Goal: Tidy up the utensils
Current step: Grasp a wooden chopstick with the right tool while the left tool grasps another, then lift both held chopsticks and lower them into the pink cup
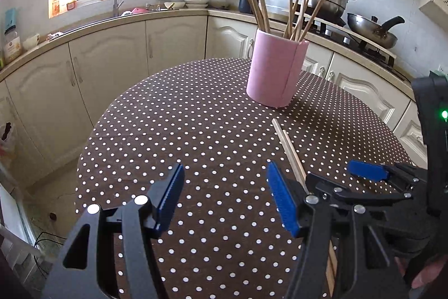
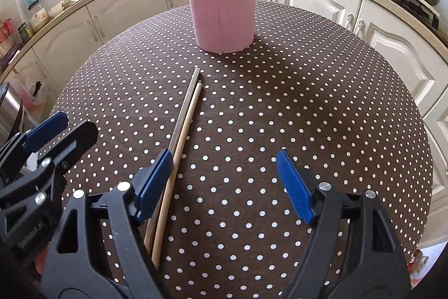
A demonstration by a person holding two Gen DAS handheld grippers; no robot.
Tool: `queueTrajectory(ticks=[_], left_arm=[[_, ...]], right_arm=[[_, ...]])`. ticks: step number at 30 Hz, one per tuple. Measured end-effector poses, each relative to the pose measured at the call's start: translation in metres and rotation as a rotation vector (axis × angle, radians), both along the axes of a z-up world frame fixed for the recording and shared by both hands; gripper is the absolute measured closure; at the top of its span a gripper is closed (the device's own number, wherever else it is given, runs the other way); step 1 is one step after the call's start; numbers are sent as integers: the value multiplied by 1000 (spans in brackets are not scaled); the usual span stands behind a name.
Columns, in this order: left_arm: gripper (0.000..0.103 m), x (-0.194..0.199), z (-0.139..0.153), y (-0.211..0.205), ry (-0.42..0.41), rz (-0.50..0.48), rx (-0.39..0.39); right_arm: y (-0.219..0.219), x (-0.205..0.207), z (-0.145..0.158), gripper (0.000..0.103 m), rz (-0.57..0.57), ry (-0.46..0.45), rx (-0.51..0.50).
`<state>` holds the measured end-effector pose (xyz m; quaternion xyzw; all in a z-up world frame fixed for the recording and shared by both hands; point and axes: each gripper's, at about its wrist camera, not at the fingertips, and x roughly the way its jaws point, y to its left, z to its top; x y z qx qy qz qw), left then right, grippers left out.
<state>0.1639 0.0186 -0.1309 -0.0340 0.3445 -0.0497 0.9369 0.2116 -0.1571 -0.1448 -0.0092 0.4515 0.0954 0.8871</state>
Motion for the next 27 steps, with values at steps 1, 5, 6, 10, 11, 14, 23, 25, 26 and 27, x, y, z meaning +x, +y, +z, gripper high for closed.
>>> queueTrajectory(ticks=[1,5,6,10,11,14,23,25,26,27], left_arm=[[42,2,1,-3,2,-4,0],[42,5,2,-4,7,0,-1],[42,6,2,-4,9,0,-3],[42,10,4,-8,22,-14,9],[42,12,4,-11,27,-25,8],[42,18,5,-21,56,-42,17],[40,37,-7,-55,171,-107,65],[40,42,-12,-64,198,-114,79],[39,44,-13,-68,206,-113,90],[39,47,-15,-72,215,-116,105]], right_arm=[[2,0,2,36,8,-2,-9],[11,6,2,66,14,-17,-80],[12,6,3,72,20,-16,-75],[6,9,3,94,47,-9,-22],[3,10,3,95,53,-12,0],[-10,9,2,97,48,-16,89],[-49,7,7,97,48,-34,372],[-56,5,10,97,49,-60,386],[-58,5,11,97,40,-67,388],[-62,5,10,97,34,-67,400]])
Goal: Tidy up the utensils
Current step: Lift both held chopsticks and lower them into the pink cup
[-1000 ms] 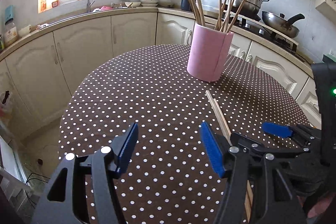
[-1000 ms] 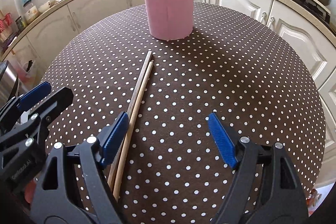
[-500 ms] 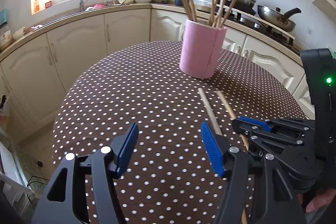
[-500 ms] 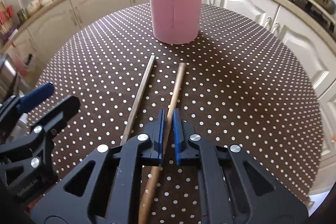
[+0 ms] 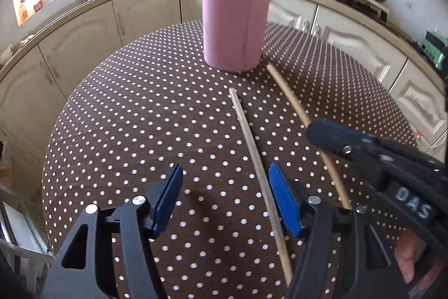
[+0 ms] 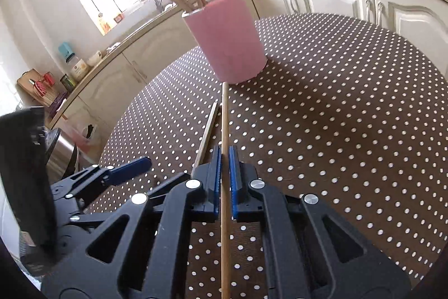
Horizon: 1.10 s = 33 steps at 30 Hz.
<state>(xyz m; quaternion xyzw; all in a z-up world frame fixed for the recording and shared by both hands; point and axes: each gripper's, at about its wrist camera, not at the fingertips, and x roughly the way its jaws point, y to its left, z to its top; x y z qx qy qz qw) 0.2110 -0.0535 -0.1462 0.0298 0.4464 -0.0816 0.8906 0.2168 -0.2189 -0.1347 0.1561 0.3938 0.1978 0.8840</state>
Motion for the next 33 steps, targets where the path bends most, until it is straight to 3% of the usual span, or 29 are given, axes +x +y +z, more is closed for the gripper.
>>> queueTrajectory(ticks=[2,4,5,6,7,8,9,15,19,26,33], left_arm=[[30,8,-6,-9,2,5,47],[30,14,-6,-8,6,37,37],[36,15,-6,-8,3,41,25],[64,14,-6,-9,-14,35,29],[80,12,-4,-9,-25,27,13],[95,11,-4,-5,-18,29,-12],[97,9,-4,0,-11,40,-56],[97,-2,-6,33,-15,91,-231],[97,-8,0,43,-65,103,-268],[97,-16,35,47,-239,82,-336],[97,-17,70,48,-365,83,-331]], right_arm=[[-7,2,-3,97,15,14,66],[-16,1,-4,97,23,19,113],[-16,-2,-4,97,20,17,112],[-17,-4,-4,97,24,14,109],[-18,-5,-3,97,34,12,114],[-18,-7,-3,97,42,10,121],[-19,-9,-1,97,46,3,125],[-19,-19,9,97,18,-48,89],[-19,-26,20,97,-5,-102,66],[-23,-30,48,97,-72,-225,-10],[-30,-19,79,97,-150,-321,-36]])
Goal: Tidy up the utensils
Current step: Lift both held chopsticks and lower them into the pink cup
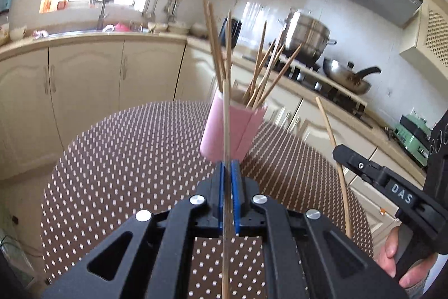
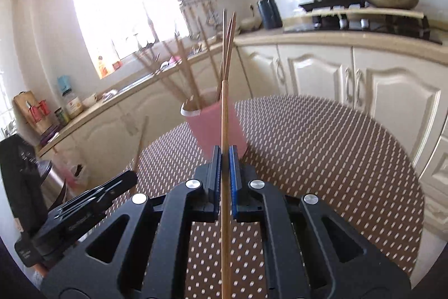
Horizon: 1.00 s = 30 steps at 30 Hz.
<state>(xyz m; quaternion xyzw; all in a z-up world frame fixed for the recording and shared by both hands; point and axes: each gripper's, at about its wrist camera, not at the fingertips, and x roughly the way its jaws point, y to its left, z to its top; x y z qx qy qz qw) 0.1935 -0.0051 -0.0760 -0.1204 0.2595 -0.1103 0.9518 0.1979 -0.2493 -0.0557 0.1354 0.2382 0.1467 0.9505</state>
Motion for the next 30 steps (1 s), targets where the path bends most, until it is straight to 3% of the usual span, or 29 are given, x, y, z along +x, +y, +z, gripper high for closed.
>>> queueTrajectory(ticks=[4,17,30], left_arm=[[97,2,20,-5,-38,-4,15],[97,26,92,-28,-276,24,105],[97,79,139,-40,-380,39,98]], right_arm=[[0,8,20,97,-24,-60,-15],[17,57,76,97,-105,-303,15],[14,134,88,97,-222,-343,131]])
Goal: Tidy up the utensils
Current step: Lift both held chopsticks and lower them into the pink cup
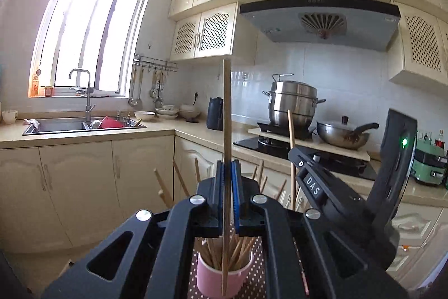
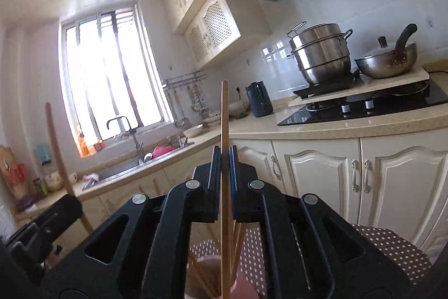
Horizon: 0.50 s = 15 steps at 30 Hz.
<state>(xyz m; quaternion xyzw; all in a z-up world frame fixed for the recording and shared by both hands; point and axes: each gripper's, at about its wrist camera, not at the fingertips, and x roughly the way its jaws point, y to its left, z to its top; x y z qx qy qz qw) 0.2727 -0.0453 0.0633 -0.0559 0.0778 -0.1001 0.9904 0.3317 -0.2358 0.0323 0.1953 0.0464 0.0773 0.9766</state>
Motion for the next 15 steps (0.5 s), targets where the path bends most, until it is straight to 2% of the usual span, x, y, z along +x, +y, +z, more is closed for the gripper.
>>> queueTrajectory(ticks=[5,11,15], left_arm=[[97,17,4,8,-5,9,-36],[97,29,8,18,-37,13,-73],[97,36,6,25,-50,18,-111]], right_arm=[[-1,4,-7,97,-32,-57,70],[10,14,-10,97,-45,-123,43],[9,29,-13,97,-44,-111,62]])
